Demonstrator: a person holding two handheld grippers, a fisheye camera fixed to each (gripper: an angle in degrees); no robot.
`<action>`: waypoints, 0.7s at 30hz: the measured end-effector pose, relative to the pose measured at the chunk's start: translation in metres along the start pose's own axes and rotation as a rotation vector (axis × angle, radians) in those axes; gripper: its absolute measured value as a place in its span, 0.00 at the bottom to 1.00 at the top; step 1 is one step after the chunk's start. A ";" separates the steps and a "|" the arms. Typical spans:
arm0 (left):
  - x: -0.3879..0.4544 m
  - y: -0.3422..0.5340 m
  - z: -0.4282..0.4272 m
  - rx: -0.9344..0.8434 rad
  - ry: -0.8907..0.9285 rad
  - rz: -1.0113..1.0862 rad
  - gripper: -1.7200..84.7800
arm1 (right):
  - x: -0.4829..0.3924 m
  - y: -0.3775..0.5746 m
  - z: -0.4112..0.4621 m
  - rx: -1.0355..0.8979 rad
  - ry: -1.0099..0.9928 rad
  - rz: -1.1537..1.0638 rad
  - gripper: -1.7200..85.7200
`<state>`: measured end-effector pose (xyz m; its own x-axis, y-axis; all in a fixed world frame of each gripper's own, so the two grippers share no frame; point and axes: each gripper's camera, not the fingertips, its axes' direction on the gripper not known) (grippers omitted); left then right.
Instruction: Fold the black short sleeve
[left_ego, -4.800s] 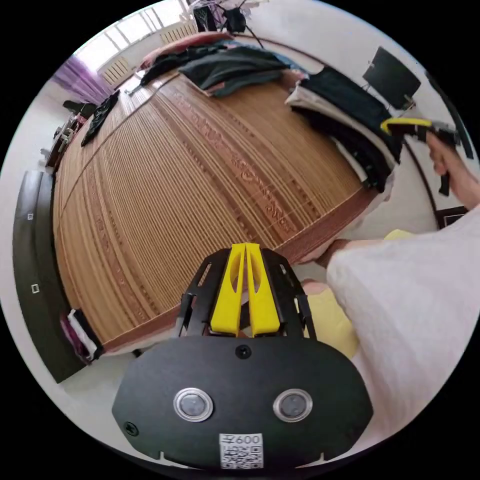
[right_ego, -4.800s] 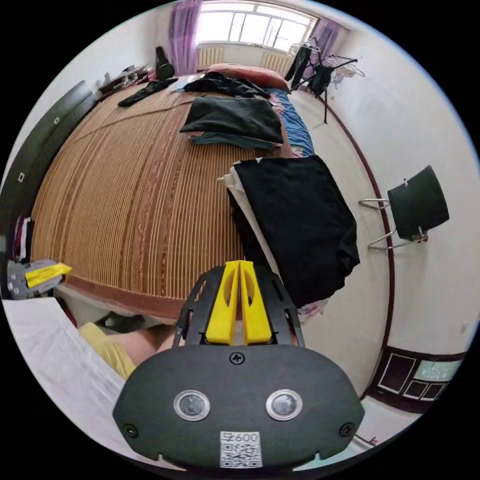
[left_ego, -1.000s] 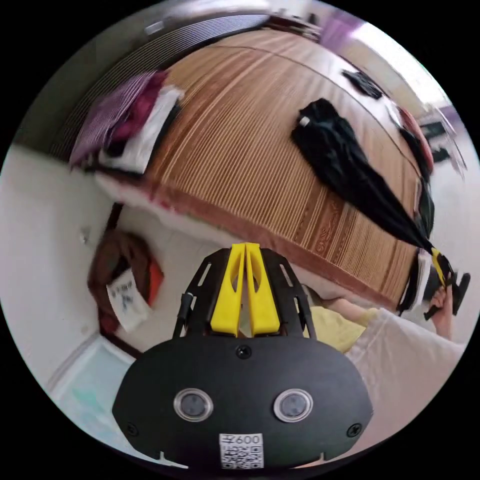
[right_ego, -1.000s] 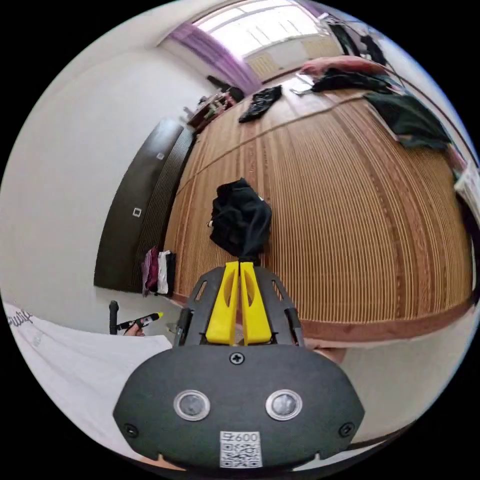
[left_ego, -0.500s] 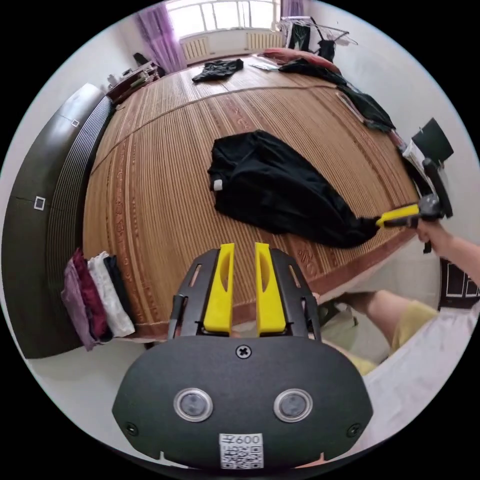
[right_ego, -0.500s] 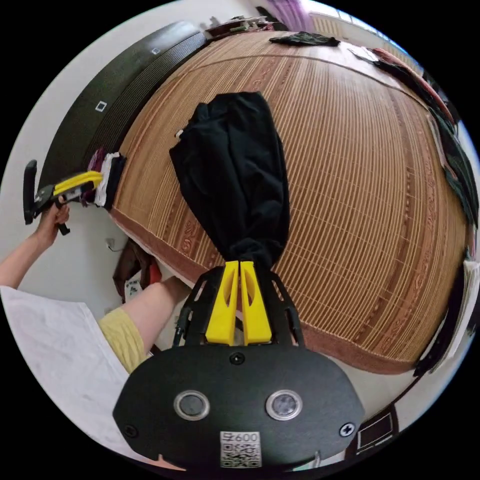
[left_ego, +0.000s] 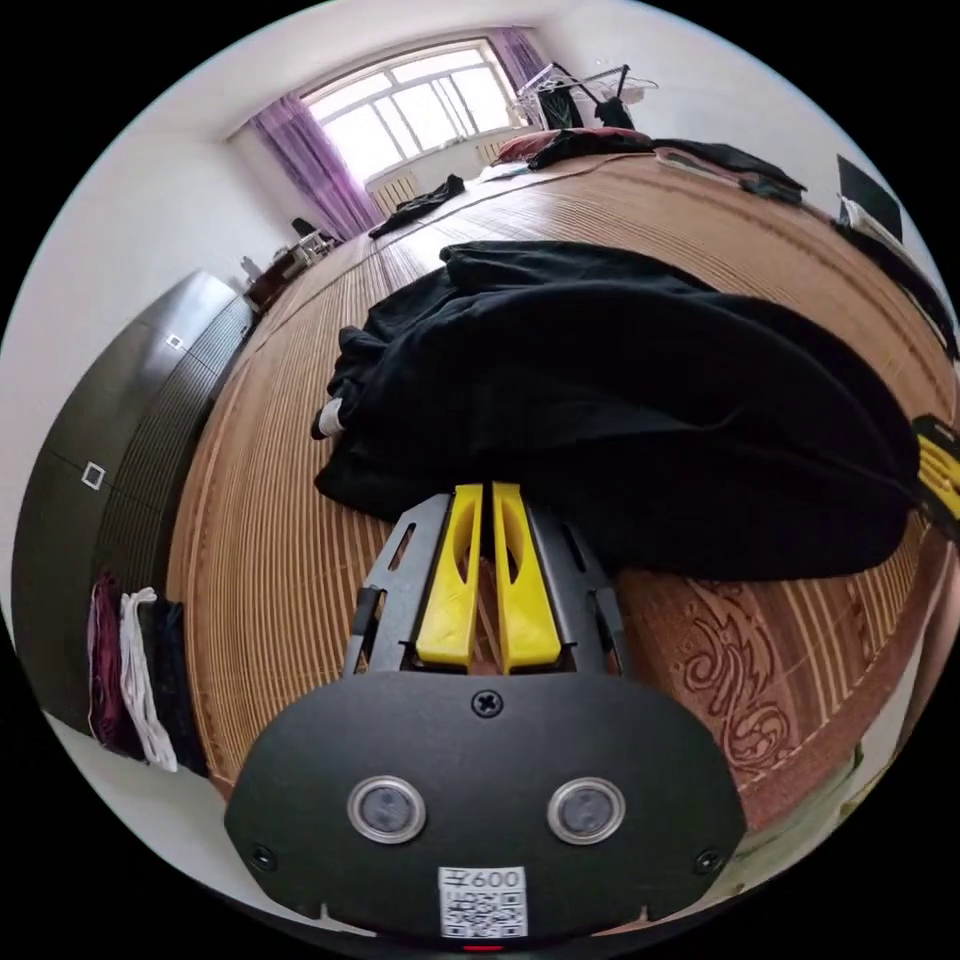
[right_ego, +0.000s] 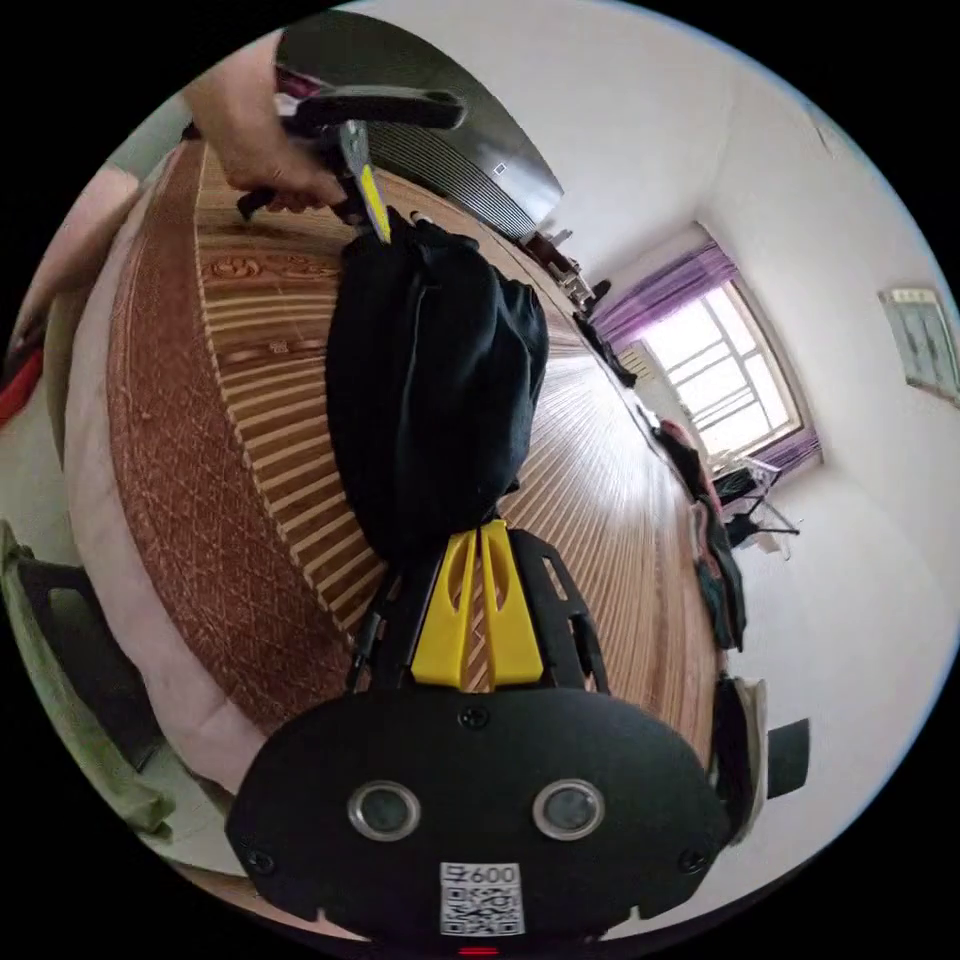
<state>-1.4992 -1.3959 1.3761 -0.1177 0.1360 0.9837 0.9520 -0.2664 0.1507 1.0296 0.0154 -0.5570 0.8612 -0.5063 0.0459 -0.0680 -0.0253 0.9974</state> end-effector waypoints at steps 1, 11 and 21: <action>-0.006 0.001 -0.002 0.005 0.012 -0.017 0.05 | 0.017 0.005 -0.008 0.002 -0.063 0.040 0.01; -0.087 0.021 -0.054 0.060 0.073 -0.100 0.04 | 0.028 0.041 -0.140 0.025 0.137 -0.068 0.01; -0.187 0.164 -0.214 0.354 0.171 -0.312 0.04 | 0.111 0.033 -0.348 0.106 0.055 0.202 0.02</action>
<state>-1.3810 -1.6691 1.2378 -0.4288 -0.0085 0.9034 0.8979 0.1061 0.4272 1.2987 0.2581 -0.4994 0.8507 -0.4625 0.2498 -0.2917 -0.0200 0.9563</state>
